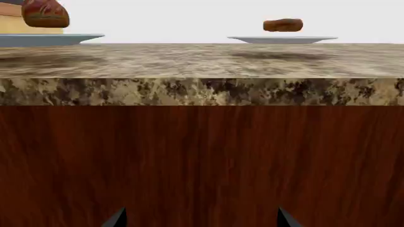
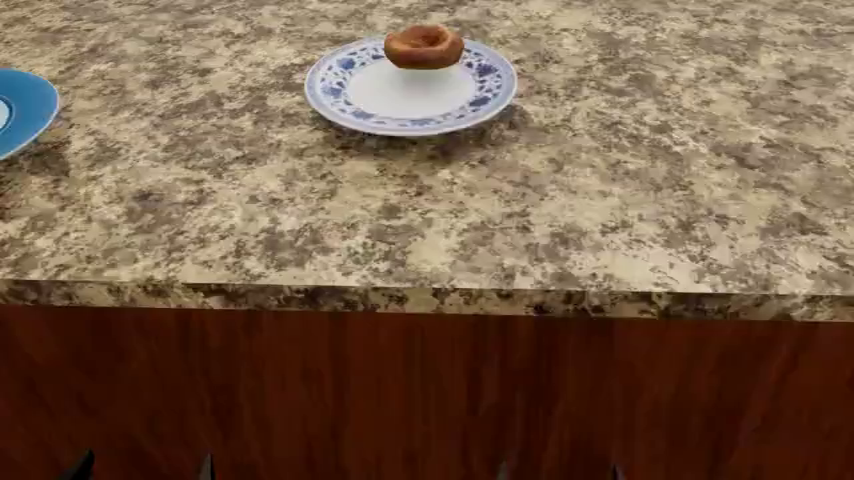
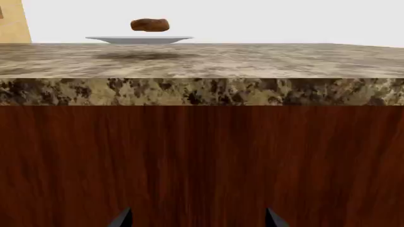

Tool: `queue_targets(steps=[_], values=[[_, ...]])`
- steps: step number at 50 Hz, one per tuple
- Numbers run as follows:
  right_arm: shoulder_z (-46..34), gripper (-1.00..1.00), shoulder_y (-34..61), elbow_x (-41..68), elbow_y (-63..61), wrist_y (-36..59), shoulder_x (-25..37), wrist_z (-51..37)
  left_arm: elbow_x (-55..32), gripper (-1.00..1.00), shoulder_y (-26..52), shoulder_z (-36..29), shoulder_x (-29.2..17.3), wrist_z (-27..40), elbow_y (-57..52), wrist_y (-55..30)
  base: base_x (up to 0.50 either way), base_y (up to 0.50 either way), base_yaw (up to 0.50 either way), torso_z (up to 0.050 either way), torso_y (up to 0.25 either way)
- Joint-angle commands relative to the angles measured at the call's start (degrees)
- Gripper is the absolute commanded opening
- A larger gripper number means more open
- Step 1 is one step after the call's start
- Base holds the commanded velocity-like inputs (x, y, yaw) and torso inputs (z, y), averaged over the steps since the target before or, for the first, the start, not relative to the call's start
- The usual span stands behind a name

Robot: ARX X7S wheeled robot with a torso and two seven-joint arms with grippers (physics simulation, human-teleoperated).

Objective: Place all breads on the cutting board.

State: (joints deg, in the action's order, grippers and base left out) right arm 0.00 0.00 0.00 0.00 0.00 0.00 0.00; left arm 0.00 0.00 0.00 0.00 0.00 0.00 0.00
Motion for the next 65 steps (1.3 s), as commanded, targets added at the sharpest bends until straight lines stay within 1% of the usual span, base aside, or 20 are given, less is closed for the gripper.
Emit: queue_targets(steps=[1,5,13,14,21,24,25,26,27,28,30,35,37,38,39,46,50,54,58,65], values=[[0.0,1.0,0.0,0.54,0.0,0.0,0.54,0.0,0.0,1.0,-0.28,0.0,-0.17,0.14,-0.26,0.03,0.0,0.0,0.0,0.0,0.0],[-0.11,1.0,-3.8,2.5,-3.63,-1.66,1.86,-0.48,-0.97,1.0,-0.27,-1.79,-1.42,1.97,-0.22,0.3,0.0,0.0,0.0,0.0,0.0],[-0.83,1.0,-5.99,3.92,-4.54,-4.46,3.18,-1.46,-1.67,1.0,-0.72,-3.24,-2.57,3.79,-0.66,0.72,0.0,0.0,0.0,0.0,0.0],[-1.14,1.0,1.53,0.8,1.42,0.81,0.34,-1.55,-0.58,1.0,-0.49,-0.74,-0.57,0.53,-0.56,0.0,0.0,0.0,0.0,0.0,0.0],[-2.63,1.0,0.05,2.27,-0.09,0.26,2.17,-2.71,-1.92,1.0,0.24,-2.46,-2.1,2.45,0.0,-0.38,0.0,0.0,0.0,0.0,0.0],[1.03,1.0,-12.22,6.65,-7.23,-5.33,5.83,-0.35,-2.27,1.0,-0.36,-3.4,-2.75,2.46,-3.41,-3.64,0.0,0.0,0.0,0.0,0.0],[0.26,1.0,-10.91,6.0,-7.95,-2.61,5.59,-1.0,-2.44,1.0,-0.67,-3.79,-3.04,2.21,-4.77,-4.5,0.0,0.0,0.0,0.0,0.0],[-0.39,1.0,-16.29,2.97,-12.0,-5.06,6.22,-1.84,-0.87,1.0,-1.04,-4.57,-3.6,2.78,-7.05,-6.06,0.0,0.0,0.0,0.0,0.0],[0.16,1.0,-20.27,4.31,-15.94,-5.1,6.87,-1.34,-2.54,1.0,-1.09,-4.41,-3.96,1.74,-9.89,-9.21,0.0,0.0,0.0,0.0,0.0],[0.64,1.0,-22.18,4.8,-18.02,-4.95,7.32,-1.34,-2.21,1.0,-1.3,-4.6,-4.33,1.86,-11.28,-9.17,0.0,0.0,0.0,0.0,0.0],[0.37,1.0,-21.57,3.61,-19.33,-3.09,7.42,-2.24,-3.34,1.0,-1.21,-4.12,-5.11,1.62,-17.68,-14.48,0.0,0.0,0.0,0.0,0.0],[-0.14,1.0,-21.84,1.55,-19.32,-3.66,7.62,-3.67,-4.24,1.0,0.75,-3.37,-6.19,2.35,-25.25,-22.49,0.0,0.0,0.0,0.0,0.0],[-2.29,1.0,-7.29,1.69,-25.32,13.53,7.44,-3.67,-4.86,1.0,1.64,-2.9,-6.34,2.8,-27.93,-25.54,0.0,0.0,0.0,0.0,0.0],[-4.12,1.0,1.3,0.75,-24.14,22.12,6.34,-4.21,-4.81,1.0,2.25,-2.94,-6.57,3.1,-29.49,-27.59,0.0,0.0,0.0,0.0,0.0],[-3.91,1.0,7.0,1.13,-24.94,29.88,6.44,-4.08,-5.13,1.0,2.53,-2.82,-6.63,3.14,-30.06,-28.41,0.0,0.0,0.0,0.0,0.0],[-0.68,1.0,7.89,4.3,-37.6,40.68,9.18,-2.52,-6.38,1.0,8.04,-1.86,-8.06,4.06,-36.1,-40.39,0.0,0.0,0.0,0.0,0.0],[-1.48,1.0,13.01,4.26,-41.1,49.47,11.01,-2.21,-7.02,1.0,13.05,-2.5,-9.85,3.68,-38.56,-49.79,0.0,0.0,0.0,0.0,0.0],[-2.95,1.0,17.72,3.89,-41.8,54.14,11.56,-2.4,-8.85,1.0,16.85,-1.06,-9.81,3.29,-40.32,-55.25,0.0,0.0,0.0,0.0,0.0],[-4.2,1.0,23.37,3.87,-43.86,61.36,12.4,-2.22,-11.03,1.0,23.35,0.61,-9.79,2.65,-41.94,-63.42,0.0,0.0,0.0,0.0,0.0],[-6.52,1.0,32.78,3.44,-43.59,69.04,14.17,-1.83,-12.56,1.0,32.2,0.58,-10.16,1.84,-40.19,-68.1,0.0,0.0,0.0,0.0,0.0]])
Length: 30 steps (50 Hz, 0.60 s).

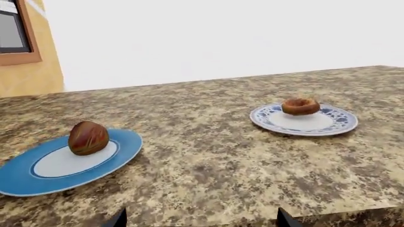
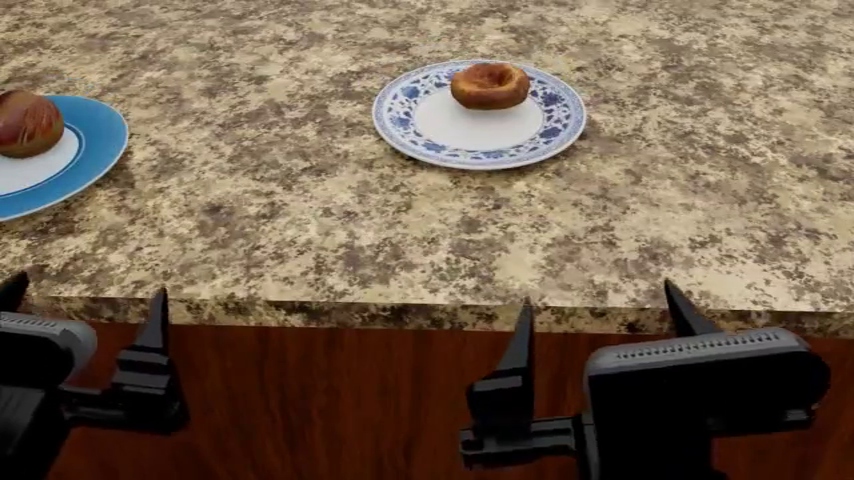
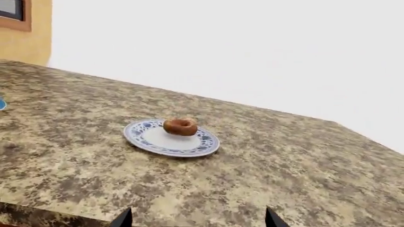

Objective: Place all breads on the cutting board.

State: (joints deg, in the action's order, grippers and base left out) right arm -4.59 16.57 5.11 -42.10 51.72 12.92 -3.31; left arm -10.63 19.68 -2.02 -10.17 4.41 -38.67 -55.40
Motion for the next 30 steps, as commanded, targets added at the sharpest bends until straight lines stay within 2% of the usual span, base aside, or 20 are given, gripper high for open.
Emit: queue_targets(steps=[1,11,18,30], values=[[-1.68,1.0,18.06,-1.37,-0.9,18.49,1.36,1.92,-1.91,1.0,13.93,2.3,-0.22,-2.66,-0.79,-12.9,0.0,0.0,0.0,0.0,0.0],[-2.74,1.0,29.12,-0.29,4.37,21.28,1.61,3.71,-3.34,1.0,21.43,1.85,-0.87,-4.35,4.62,-15.25,0.0,-0.02,0.0,0.0,0.0],[-3.51,1.0,30.86,0.09,8.05,19.48,1.23,4.15,-3.73,1.0,23.54,1.99,-1.09,-4.37,5.15,-16.1,0.0,-0.5,0.0,0.0,0.0],[-3.54,1.0,31.01,0.8,7.96,20.38,1.08,4.39,-4.28,1.0,22.93,2.98,-0.98,-3.89,4.04,-16.28,0.0,-0.5,0.0,0.0,0.0]])
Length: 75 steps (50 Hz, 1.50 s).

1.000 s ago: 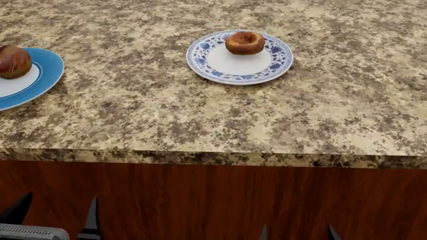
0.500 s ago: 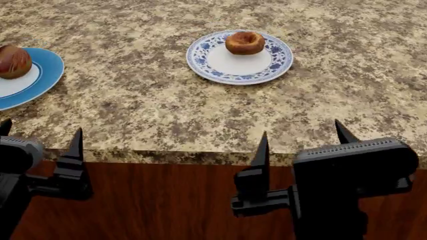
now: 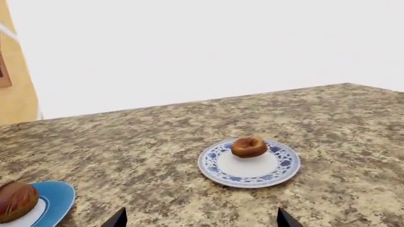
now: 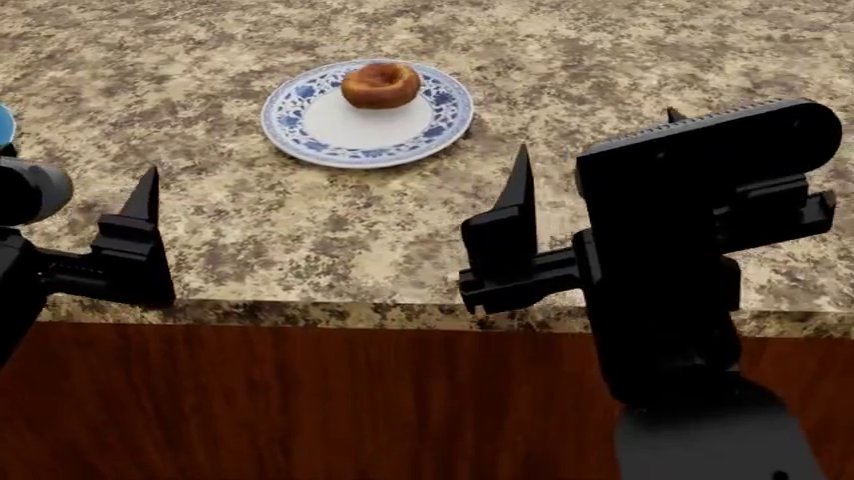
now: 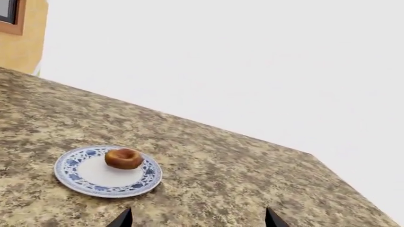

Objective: Place all breads on the cutting board.

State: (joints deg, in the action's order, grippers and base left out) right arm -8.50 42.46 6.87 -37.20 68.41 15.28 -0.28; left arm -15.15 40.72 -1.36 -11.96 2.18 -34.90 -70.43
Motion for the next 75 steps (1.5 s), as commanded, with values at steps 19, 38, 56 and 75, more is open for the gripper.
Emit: queue_targets(steps=[19,38,56,75], values=[[-0.45,1.0,5.77,-1.49,2.96,4.48,-1.08,-0.06,-0.39,1.0,1.89,3.09,0.49,-1.26,0.27,-0.77,0.0,-0.38,0.0,0.0,0.0],[-1.29,1.0,6.86,-1.43,4.17,6.14,-0.44,-0.49,-1.09,1.0,2.51,3.29,0.47,-0.76,0.41,-0.91,0.37,-0.03,0.0,0.0,0.0],[-2.51,1.0,8.11,-0.95,5.1,7.61,1.14,0.23,-3.6,1.0,9.02,3.54,-0.96,-1.45,-0.54,-9.79,0.5,-0.04,0.0,0.0,0.001],[-5.04,1.0,11.24,-0.36,5.17,10.71,3.12,1.37,-49.46,1.0,19.88,6.45,-13.69,28.69,4.52,-19.44,0.5,-0.05,0.0,0.0,0.001]])
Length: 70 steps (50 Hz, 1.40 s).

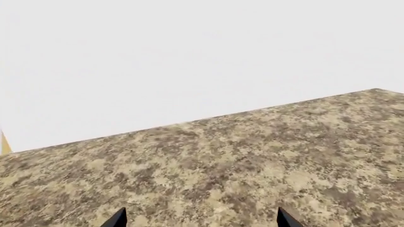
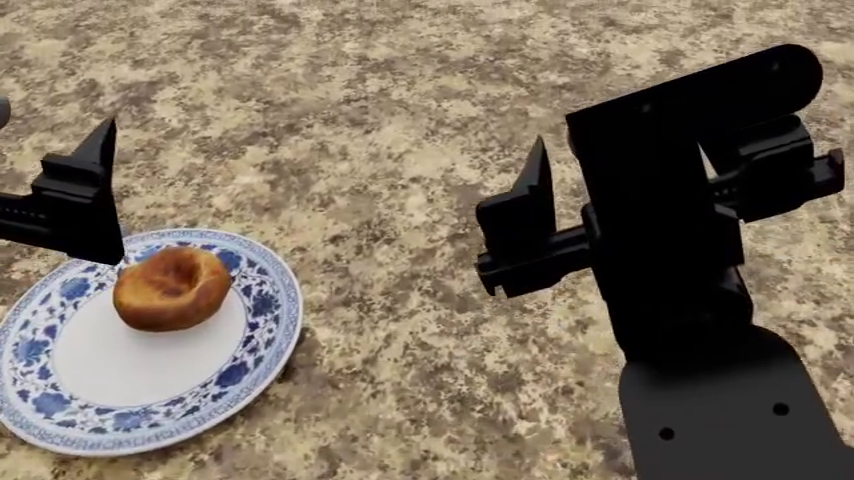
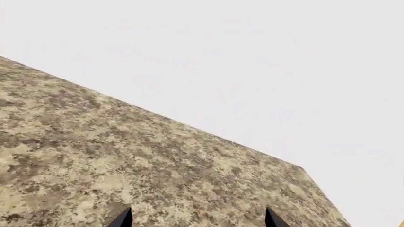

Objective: Place all breads on the cutting board.

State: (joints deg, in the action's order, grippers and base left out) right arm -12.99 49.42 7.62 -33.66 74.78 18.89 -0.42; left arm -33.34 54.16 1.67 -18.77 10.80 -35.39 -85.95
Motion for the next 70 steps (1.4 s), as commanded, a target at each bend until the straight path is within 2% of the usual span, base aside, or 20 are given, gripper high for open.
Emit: queue_targets(steps=[1,6,16,23,30,39,43,48,54,61,70], values=[[-0.49,1.0,4.28,-1.09,1.55,4.42,-0.47,1.49,-33.79,1.0,6.86,3.19,-7.54,21.89,5.59,-3.79,0.5,-0.05,0.0,0.0,0.0],[0.01,1.0,4.77,-0.6,1.08,5.41,-0.72,1.83,-41.53,1.0,8.63,2.46,-9.6,27.13,7.99,-3.05,0.5,-0.05,0.0,0.0,0.002],[0.36,1.0,5.88,0.16,-0.89,8.2,-0.01,2.5,-45.47,1.0,10.11,0.6,-11.1,28.87,10.68,-1.63,0.5,-0.05,0.0,0.0,0.001],[0.4,1.0,5.89,0.39,-1.28,7.37,-0.25,2.51,-55.21,1.0,14.41,-1.9,-13.46,35.67,15.14,-2.9,0.21,-0.02,0.0,0.0,0.0],[-0.57,1.0,7.84,0.96,-2.1,9.45,0.46,3.12,-68.79,1.0,22.84,-11.41,-18.89,42.94,24.02,-2.98,0.0,0.0,0.0,0.0,0.0],[-0.88,1.0,8.59,1.12,-2.31,10.31,0.29,2.85,-80.9,1.0,27.91,-21.26,-22.0,47.78,31.12,-1.23,0.0,0.0,0.0,0.0,0.0],[-1.15,1.0,8.52,1.19,-1.85,9.82,0.07,2.75,-95.17,1.0,28.69,-26.13,-23.73,53.28,34.79,6.91,0.0,0.0,0.0,0.0,0.0],[-1.11,1.0,8.69,1.34,-2.19,10.18,0.22,2.74,-96.12,1.0,32.01,-29.61,-23.3,55.65,38.62,7.59,0.0,0.0,0.0,0.0,0.0],[-1.03,1.0,8.08,1.42,-2.03,9.71,0.31,2.62,-100.33,1.0,30.23,-31.25,-22.73,57.42,39.75,12.09,0.0,0.0,0.0,0.0,0.0],[-0.97,1.0,7.38,1.45,-1.7,9.17,0.46,2.42,-98.97,1.0,29.19,-34.17,-21.91,58.37,42.38,12.15,0.0,0.0,0.0,0.0,0.0],[-1.15,1.0,6.63,1.45,-0.47,7.74,0.52,2.23,-94.08,1.0,27.68,-34.77,-20.79,55.69,44.5,11.09,0.0,0.0,0.0,0.0,0.0]])
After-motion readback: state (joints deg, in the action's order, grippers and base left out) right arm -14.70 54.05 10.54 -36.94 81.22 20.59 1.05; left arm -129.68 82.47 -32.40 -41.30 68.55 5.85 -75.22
